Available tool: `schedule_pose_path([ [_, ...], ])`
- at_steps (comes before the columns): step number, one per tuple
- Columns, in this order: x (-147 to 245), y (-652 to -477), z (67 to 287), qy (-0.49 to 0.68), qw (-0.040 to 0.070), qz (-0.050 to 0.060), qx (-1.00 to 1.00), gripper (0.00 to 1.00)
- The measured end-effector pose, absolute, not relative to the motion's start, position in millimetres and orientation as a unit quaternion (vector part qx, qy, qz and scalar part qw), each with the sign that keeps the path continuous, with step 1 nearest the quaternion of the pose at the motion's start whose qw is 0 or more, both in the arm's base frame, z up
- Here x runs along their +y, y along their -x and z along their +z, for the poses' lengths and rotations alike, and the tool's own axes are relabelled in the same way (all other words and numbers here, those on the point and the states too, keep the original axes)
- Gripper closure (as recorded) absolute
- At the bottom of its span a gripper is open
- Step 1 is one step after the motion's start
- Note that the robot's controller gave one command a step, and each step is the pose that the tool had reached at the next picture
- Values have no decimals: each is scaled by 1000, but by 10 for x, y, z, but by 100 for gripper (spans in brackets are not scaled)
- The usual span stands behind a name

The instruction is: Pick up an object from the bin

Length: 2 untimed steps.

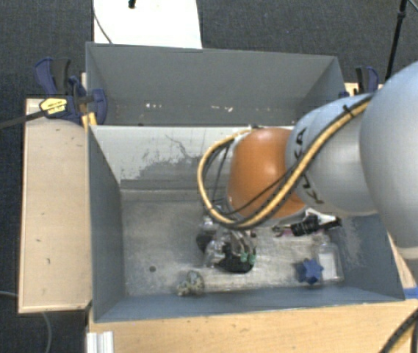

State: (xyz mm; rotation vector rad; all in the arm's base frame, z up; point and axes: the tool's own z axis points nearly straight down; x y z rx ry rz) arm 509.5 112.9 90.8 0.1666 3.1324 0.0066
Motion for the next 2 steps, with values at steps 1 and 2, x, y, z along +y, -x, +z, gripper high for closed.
schedule_pose_path([
  [1, 994, -5150, 2291, 124, 4, 0, 992, 100],
  [2, 1079, -5200, 1860, 340, -1, 1, 940, 100],
])
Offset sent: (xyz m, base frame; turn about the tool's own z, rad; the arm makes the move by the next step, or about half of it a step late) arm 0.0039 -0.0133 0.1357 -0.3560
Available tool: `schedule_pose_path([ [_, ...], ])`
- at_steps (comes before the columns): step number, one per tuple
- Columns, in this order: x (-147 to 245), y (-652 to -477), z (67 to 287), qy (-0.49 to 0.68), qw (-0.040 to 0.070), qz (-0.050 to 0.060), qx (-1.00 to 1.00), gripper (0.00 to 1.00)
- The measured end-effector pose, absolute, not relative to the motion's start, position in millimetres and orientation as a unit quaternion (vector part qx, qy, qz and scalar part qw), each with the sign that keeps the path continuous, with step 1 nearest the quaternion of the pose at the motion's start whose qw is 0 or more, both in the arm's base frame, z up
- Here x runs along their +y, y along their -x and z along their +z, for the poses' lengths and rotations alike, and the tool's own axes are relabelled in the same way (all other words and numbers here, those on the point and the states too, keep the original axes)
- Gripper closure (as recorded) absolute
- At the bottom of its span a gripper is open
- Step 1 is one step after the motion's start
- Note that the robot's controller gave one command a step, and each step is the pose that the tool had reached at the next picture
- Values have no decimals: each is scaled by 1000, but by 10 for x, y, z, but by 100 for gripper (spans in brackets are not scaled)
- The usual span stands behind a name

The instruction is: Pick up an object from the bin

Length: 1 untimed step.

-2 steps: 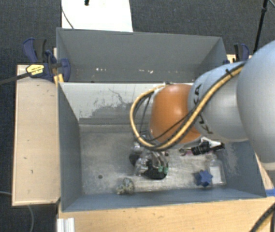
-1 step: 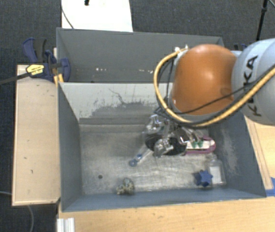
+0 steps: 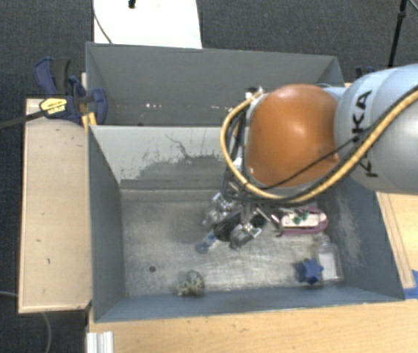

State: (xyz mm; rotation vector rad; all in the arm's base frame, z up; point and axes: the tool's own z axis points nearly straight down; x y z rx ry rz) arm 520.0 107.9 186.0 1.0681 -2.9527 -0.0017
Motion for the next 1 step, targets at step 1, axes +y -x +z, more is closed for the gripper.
schedule_pose_path([
  [1, 1215, -5232, 2198, -357, -3, 0, -934, 100],
])
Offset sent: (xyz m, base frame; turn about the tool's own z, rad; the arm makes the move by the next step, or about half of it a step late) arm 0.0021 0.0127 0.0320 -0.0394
